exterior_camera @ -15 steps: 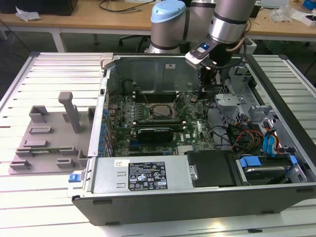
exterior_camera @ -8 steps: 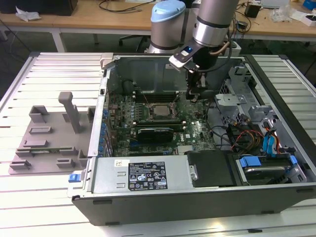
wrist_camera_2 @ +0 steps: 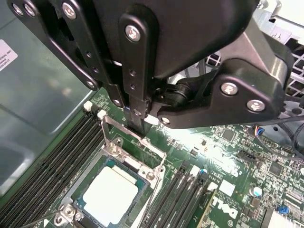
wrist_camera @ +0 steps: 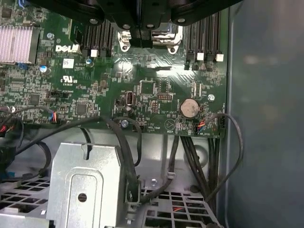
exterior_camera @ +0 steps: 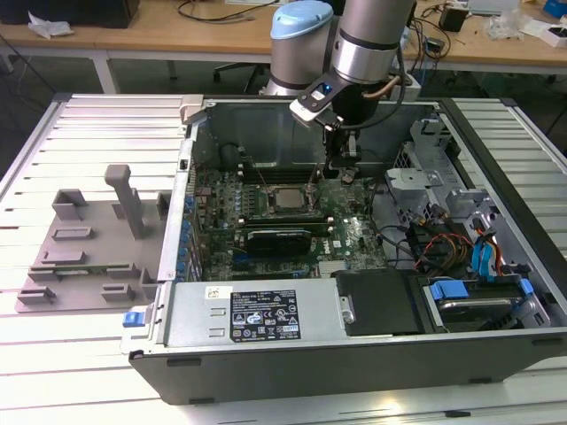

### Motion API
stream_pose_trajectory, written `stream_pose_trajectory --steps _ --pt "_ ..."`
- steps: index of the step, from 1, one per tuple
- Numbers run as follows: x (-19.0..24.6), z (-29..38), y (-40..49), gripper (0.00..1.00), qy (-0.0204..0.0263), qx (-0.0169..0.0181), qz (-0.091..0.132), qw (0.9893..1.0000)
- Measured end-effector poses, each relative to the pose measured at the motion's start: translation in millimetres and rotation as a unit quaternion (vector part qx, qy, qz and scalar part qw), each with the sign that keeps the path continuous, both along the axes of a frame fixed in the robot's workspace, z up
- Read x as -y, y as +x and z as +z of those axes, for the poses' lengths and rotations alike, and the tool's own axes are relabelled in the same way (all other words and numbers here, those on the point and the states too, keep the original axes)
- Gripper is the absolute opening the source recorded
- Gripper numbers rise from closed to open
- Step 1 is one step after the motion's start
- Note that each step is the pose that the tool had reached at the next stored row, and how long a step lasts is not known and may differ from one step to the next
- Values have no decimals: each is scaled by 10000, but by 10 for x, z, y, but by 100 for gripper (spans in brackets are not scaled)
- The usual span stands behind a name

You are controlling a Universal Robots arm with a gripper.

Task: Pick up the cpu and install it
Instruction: 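Close the cpu cover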

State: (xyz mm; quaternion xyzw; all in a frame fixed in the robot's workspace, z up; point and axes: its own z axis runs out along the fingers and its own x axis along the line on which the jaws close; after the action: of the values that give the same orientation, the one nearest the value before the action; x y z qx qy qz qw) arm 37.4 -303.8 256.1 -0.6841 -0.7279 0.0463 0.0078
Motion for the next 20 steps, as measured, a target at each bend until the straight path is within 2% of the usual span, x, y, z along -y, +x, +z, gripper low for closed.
stream_pose_trajectory --steps 6,15,20 --pt "-1 0 -10 11 0 0 -1 10000" --pt "0 -1 -115 11 0 0 0 10000" --pt "0 -1 -133 11 0 0 0 10000"
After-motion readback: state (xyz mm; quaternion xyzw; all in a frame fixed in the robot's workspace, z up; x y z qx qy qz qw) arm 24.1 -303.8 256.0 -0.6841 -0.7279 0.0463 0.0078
